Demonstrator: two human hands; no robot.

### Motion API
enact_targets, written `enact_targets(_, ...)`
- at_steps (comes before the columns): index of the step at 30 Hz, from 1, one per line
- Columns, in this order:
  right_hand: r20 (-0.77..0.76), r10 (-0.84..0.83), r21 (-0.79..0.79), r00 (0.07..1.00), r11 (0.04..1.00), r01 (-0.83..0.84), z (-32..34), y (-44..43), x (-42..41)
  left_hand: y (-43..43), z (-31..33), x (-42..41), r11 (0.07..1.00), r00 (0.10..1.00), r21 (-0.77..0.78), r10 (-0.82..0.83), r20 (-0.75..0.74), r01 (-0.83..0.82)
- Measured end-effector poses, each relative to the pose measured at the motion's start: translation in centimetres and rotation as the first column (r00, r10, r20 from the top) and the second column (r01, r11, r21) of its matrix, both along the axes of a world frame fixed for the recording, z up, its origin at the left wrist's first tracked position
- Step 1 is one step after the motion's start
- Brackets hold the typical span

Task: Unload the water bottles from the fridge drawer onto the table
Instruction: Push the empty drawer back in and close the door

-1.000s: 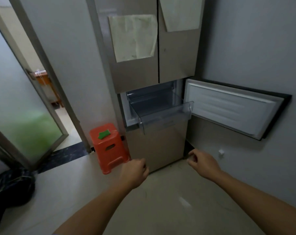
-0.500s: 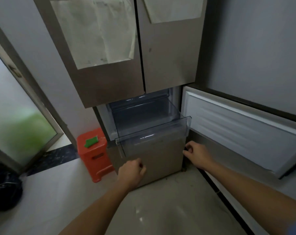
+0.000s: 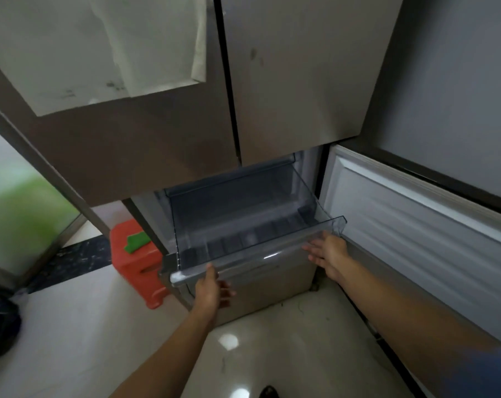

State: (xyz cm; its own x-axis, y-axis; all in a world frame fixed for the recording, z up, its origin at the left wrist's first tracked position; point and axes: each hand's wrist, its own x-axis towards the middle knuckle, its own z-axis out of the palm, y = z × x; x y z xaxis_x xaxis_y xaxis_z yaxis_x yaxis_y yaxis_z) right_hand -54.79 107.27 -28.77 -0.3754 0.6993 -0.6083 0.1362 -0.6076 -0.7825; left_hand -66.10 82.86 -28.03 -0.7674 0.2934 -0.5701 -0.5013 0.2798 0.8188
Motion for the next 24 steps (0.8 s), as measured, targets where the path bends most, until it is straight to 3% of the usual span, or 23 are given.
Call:
enact_targets(3, -0.015, -0.049, 0.018, 0.999, 0.999, 0.049, -0.4, 1.6, -1.7, 1.4, -0.5, -1.1, 0.998, 0.999, 0.052, 0.041, 0.003, -0.041)
enact_targets(8, -0.014, 0.015, 0.044, 1.000, 0.999, -0.014, 0.0, 3.6, -5.1, 3.0, -0.6, -5.5, 0.993, 0.998, 0.106, 0.053, 0.043, -0.057)
enact_targets(14, -0.001, 0.145, 0.047, 0.990, 0.988, -0.144, 0.5, 6.0, -9.1, 4.4, -0.8, -10.6, 0.998, 0.998, -0.015, -0.057, 0.032, 0.057)
enact_targets(20, 0.089, 0.305, 0.196, 0.948, 0.928, -0.317, -0.5, 9.6, -13.0, 7.0, -1.0, -14.3, 0.975, 0.951, -0.221, -0.072, -0.300, 0.004)
enact_targets(24, 0.145, 0.347, 0.327, 0.927, 0.867, -0.376, -2.8, 11.8, -15.9, 8.9, -2.3, -16.9, 0.946, 0.898, -0.323, -0.155, -0.411, 0.016)
